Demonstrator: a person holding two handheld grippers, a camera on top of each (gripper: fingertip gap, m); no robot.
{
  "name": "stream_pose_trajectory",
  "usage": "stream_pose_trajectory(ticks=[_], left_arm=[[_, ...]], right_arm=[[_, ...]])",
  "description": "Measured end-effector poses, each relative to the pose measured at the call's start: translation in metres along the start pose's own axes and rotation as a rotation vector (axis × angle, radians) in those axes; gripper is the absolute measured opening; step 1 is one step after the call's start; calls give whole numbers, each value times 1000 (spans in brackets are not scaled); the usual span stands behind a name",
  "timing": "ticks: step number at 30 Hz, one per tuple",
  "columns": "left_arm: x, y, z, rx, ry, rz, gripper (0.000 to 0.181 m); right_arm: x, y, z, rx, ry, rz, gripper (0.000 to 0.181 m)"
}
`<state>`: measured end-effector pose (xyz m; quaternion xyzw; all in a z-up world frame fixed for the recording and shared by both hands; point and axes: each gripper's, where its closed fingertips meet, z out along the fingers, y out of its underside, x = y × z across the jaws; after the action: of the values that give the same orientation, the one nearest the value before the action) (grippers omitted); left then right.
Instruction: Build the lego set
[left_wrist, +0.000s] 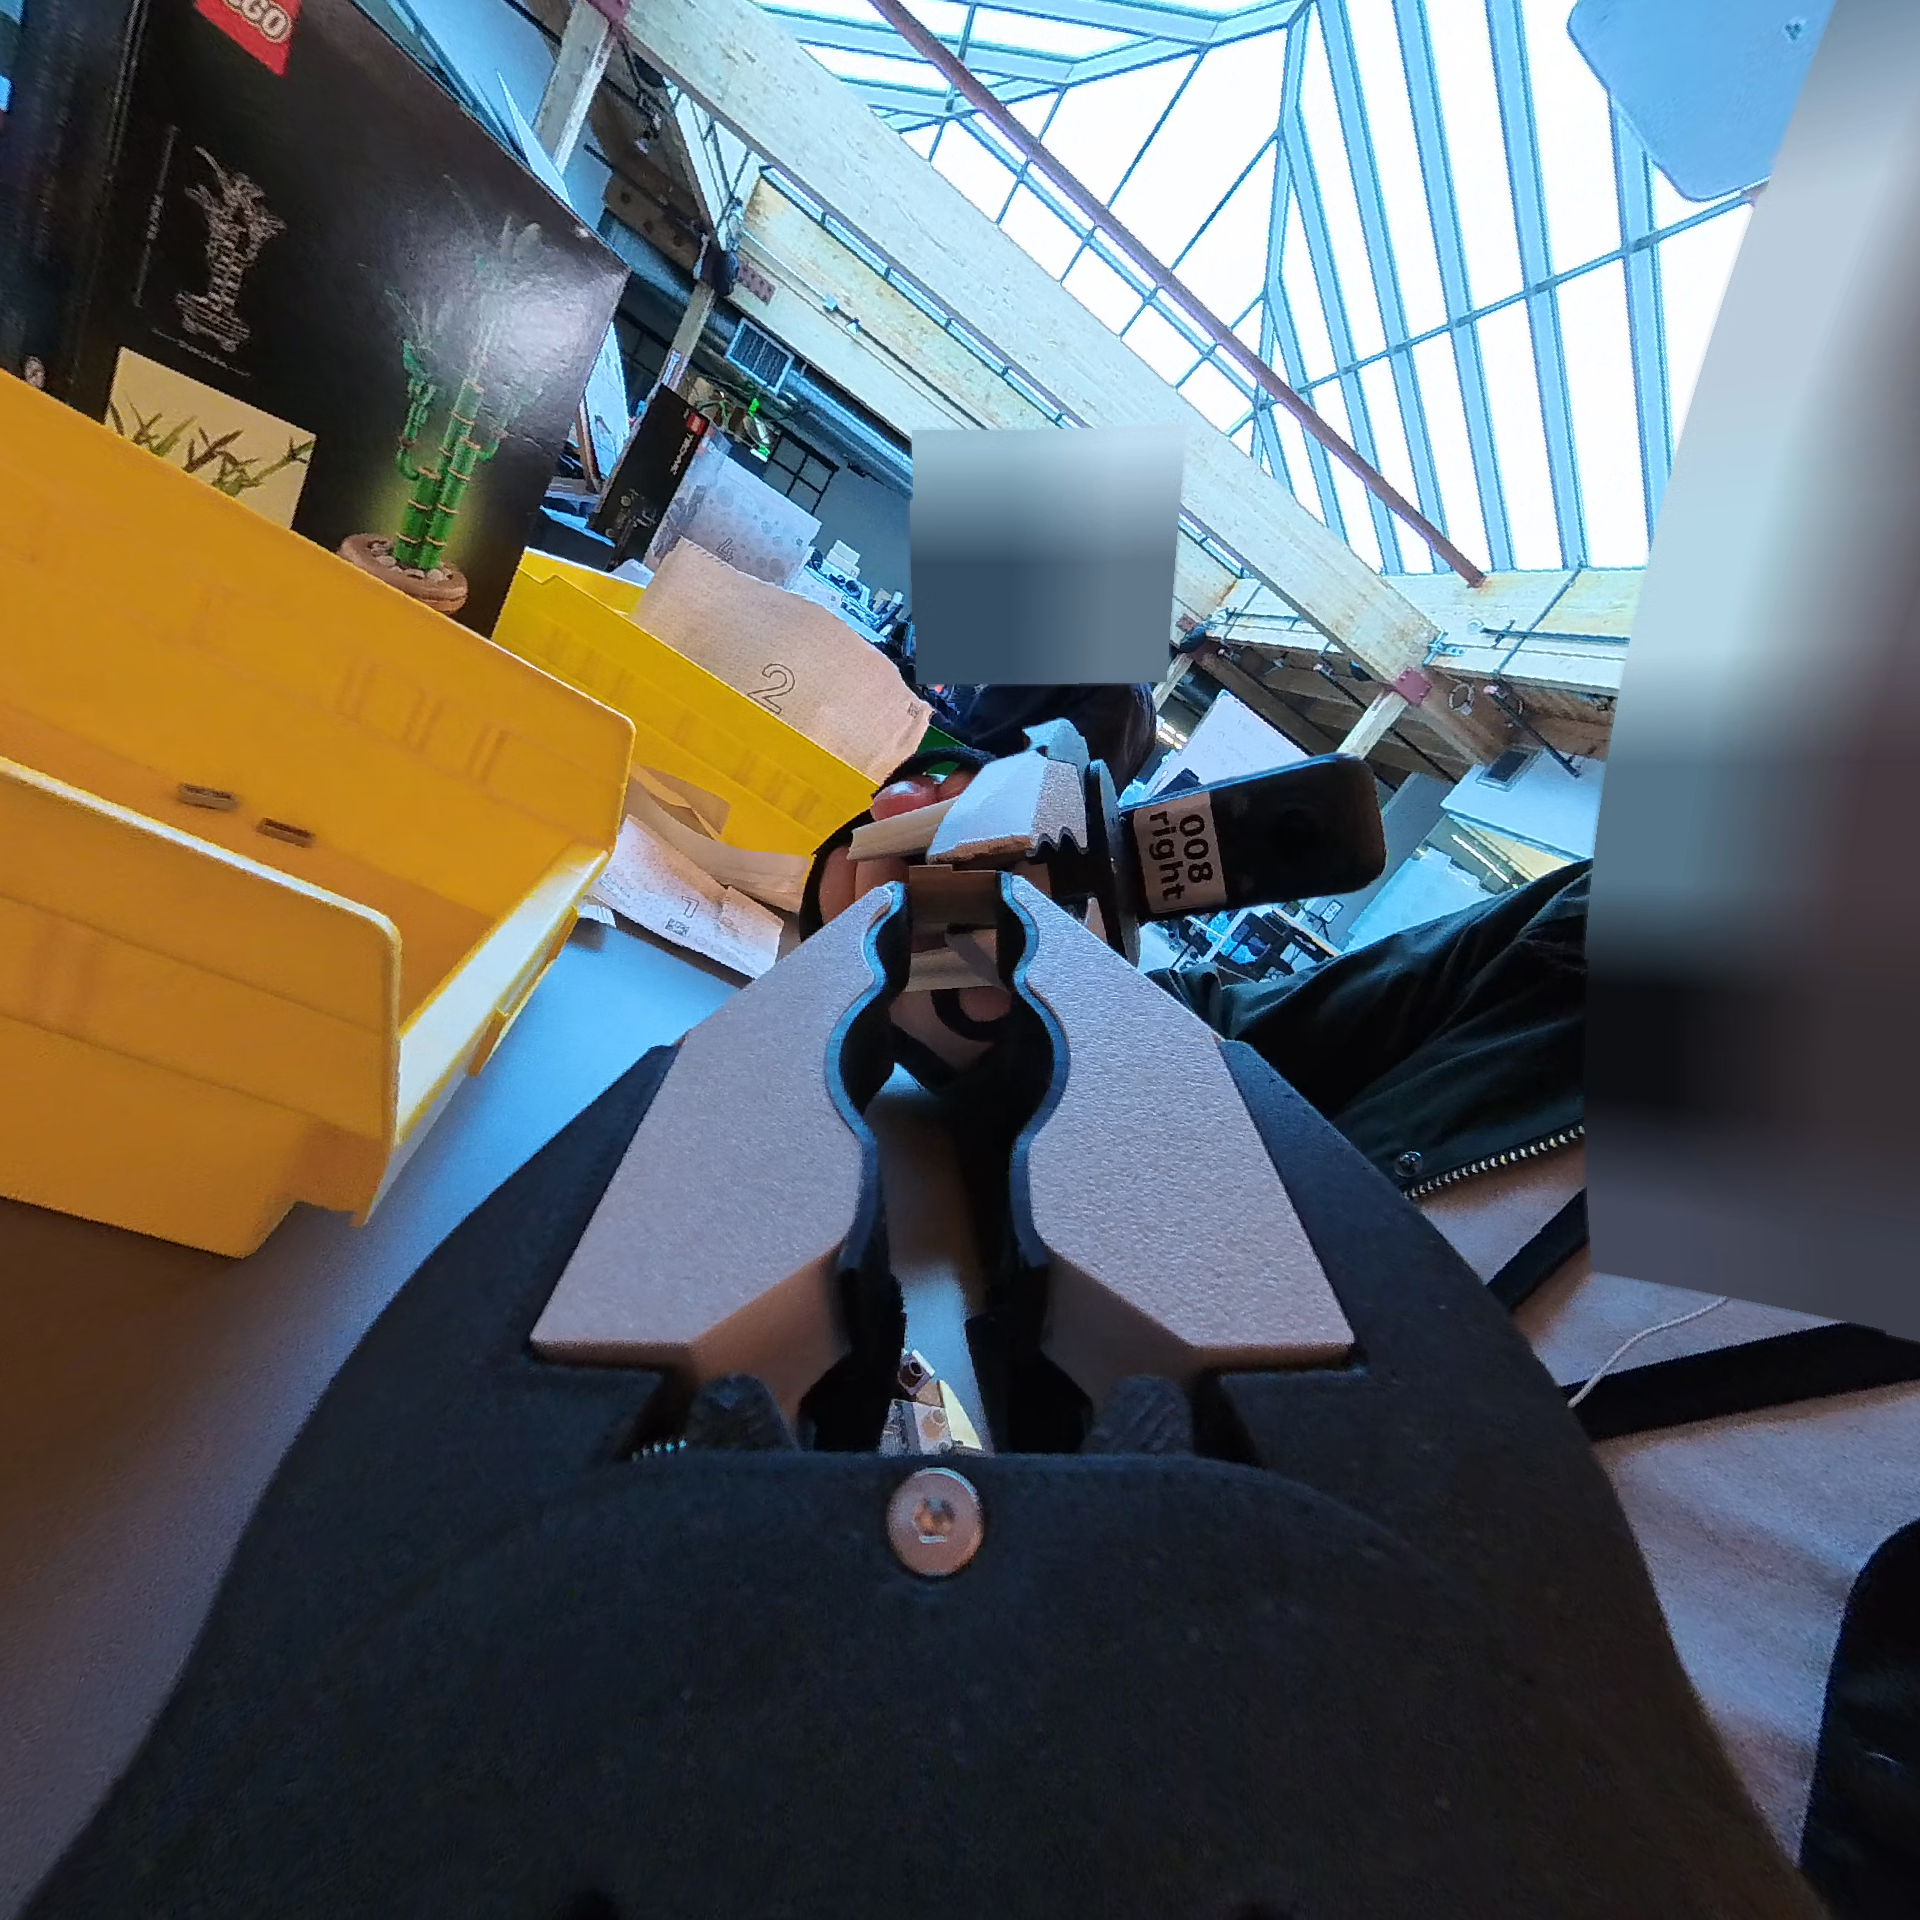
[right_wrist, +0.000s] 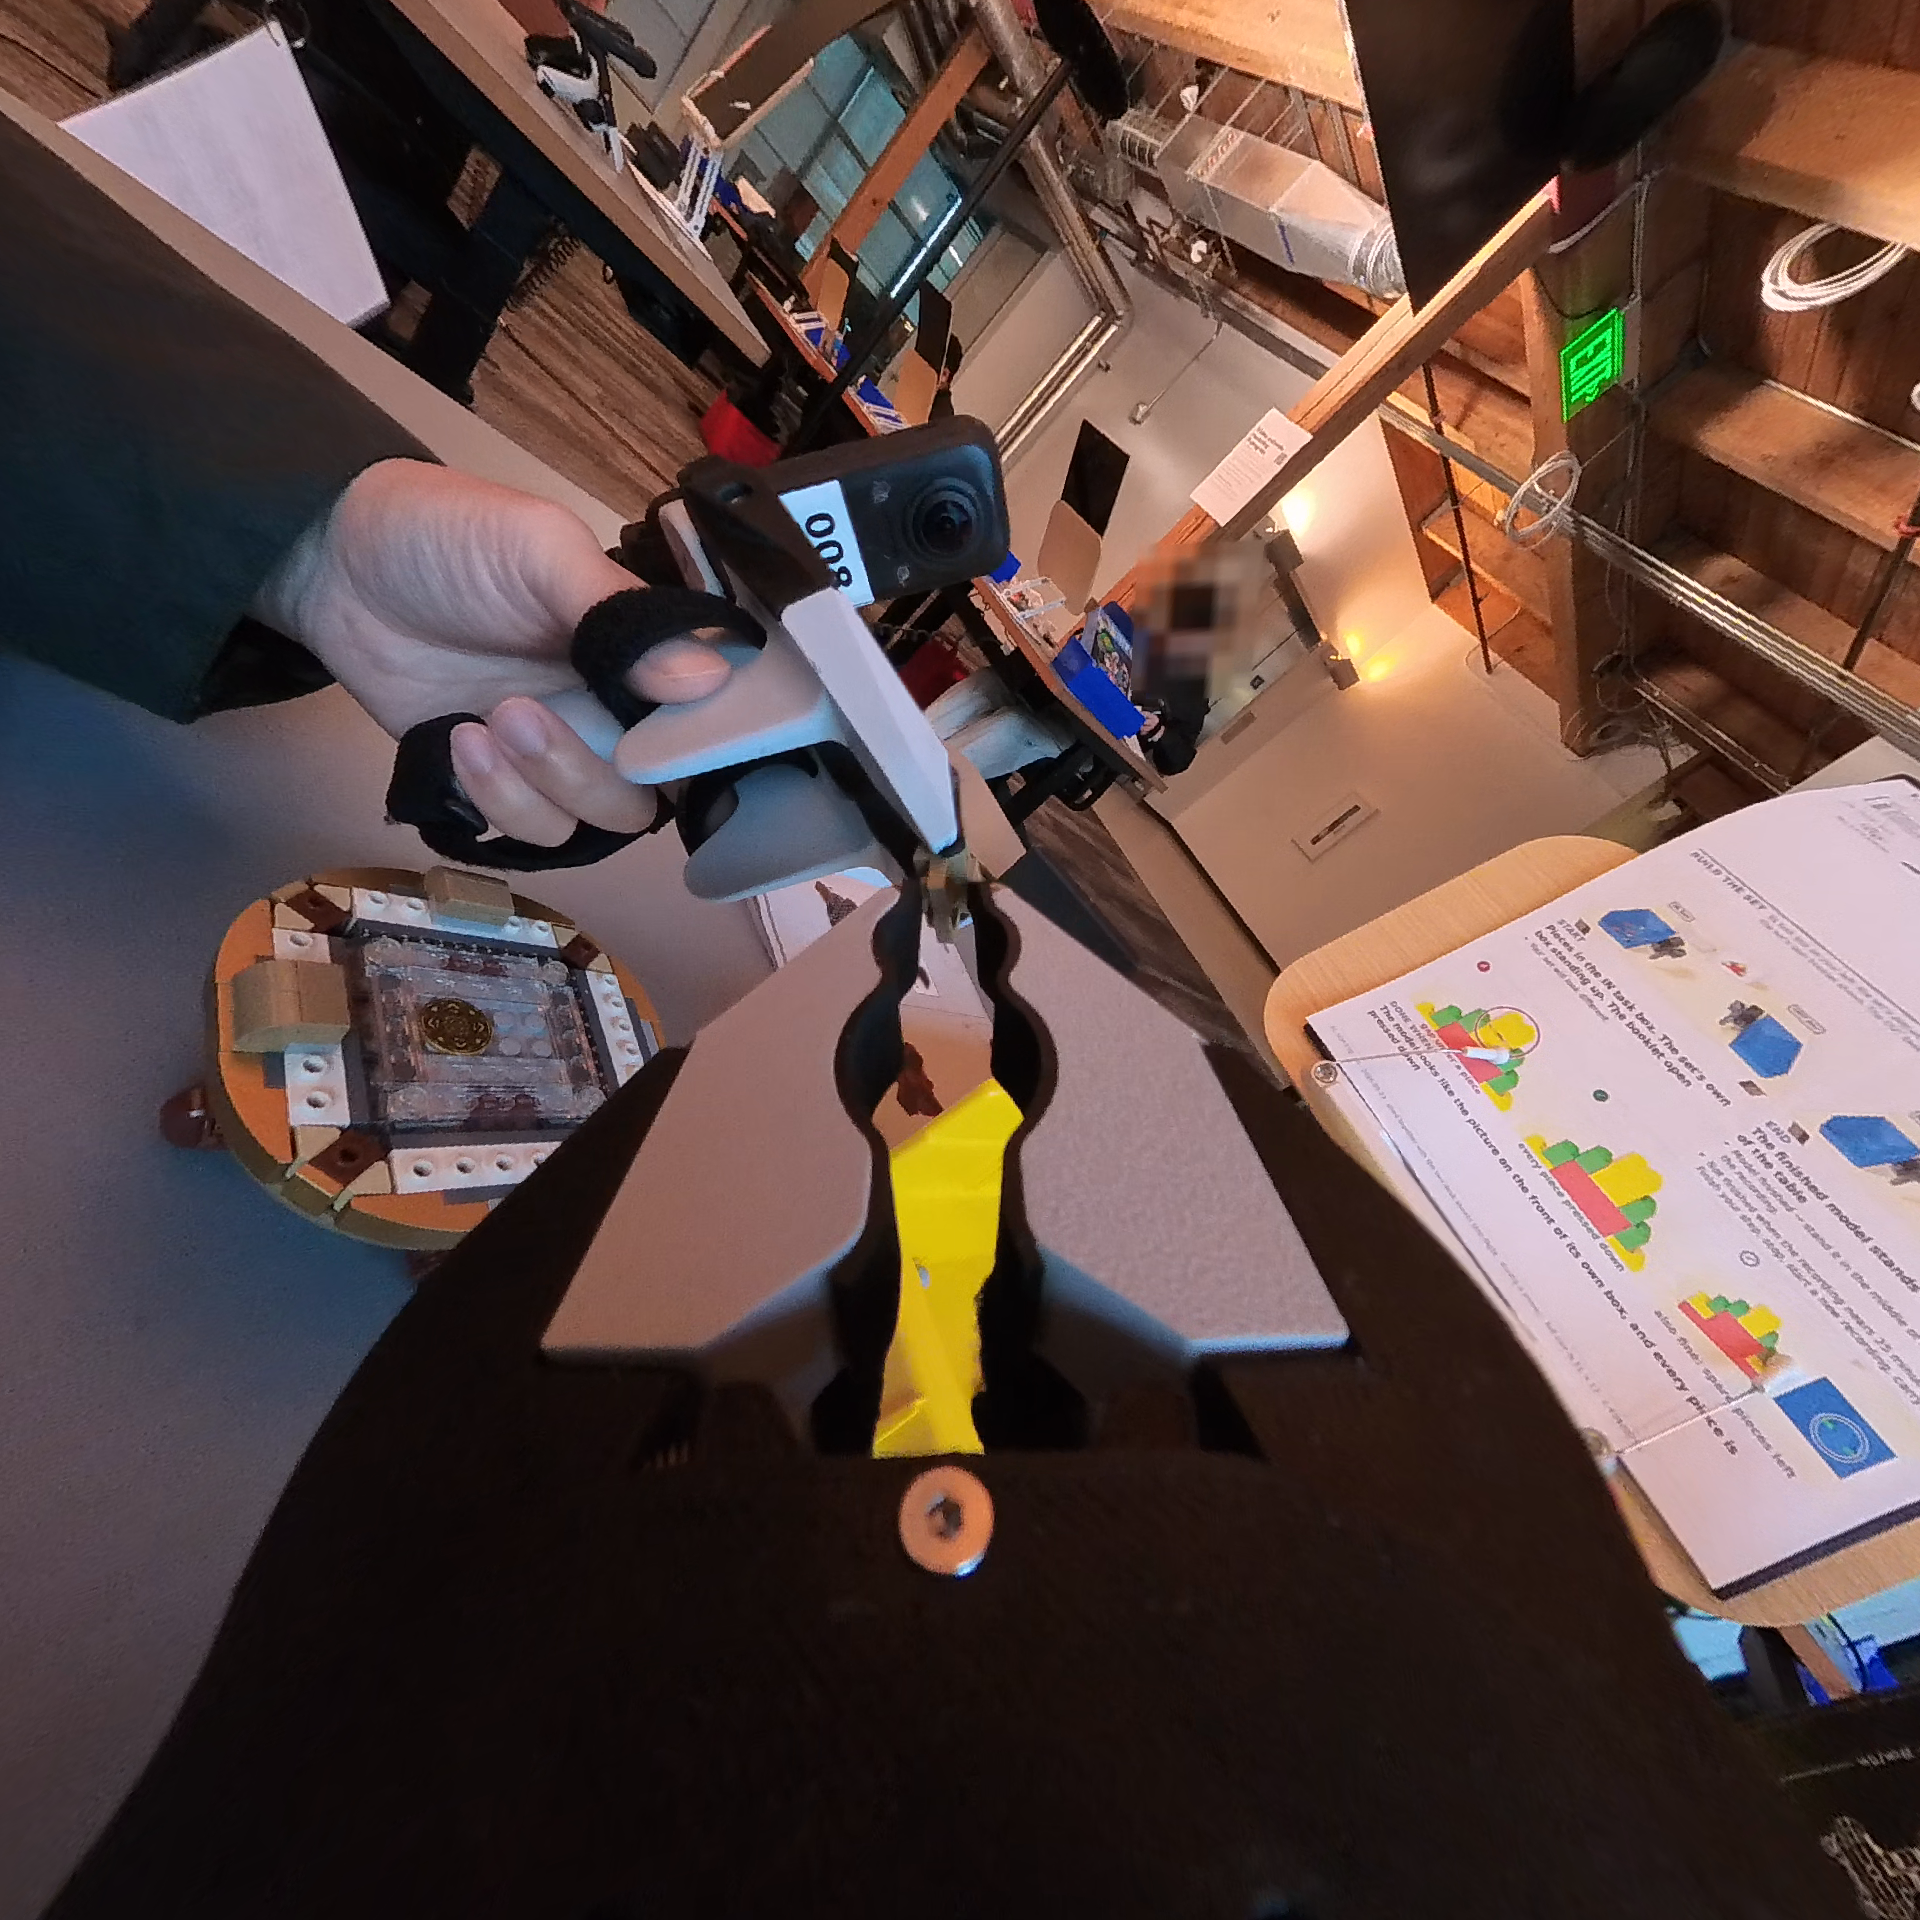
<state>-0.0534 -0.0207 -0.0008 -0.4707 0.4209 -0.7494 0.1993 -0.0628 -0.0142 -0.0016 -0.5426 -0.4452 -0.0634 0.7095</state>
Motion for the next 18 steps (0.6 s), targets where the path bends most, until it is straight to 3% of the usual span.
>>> stream_pose_trajectory(ticks=[10,18], left_arm=[[0,-1,0,7,11,-21,13],[-1,-2,0,21,23,-50,18]], right_arm=[[0,3,1,-18,-28,62,2],[6,5,1,65,-187,544,2]])
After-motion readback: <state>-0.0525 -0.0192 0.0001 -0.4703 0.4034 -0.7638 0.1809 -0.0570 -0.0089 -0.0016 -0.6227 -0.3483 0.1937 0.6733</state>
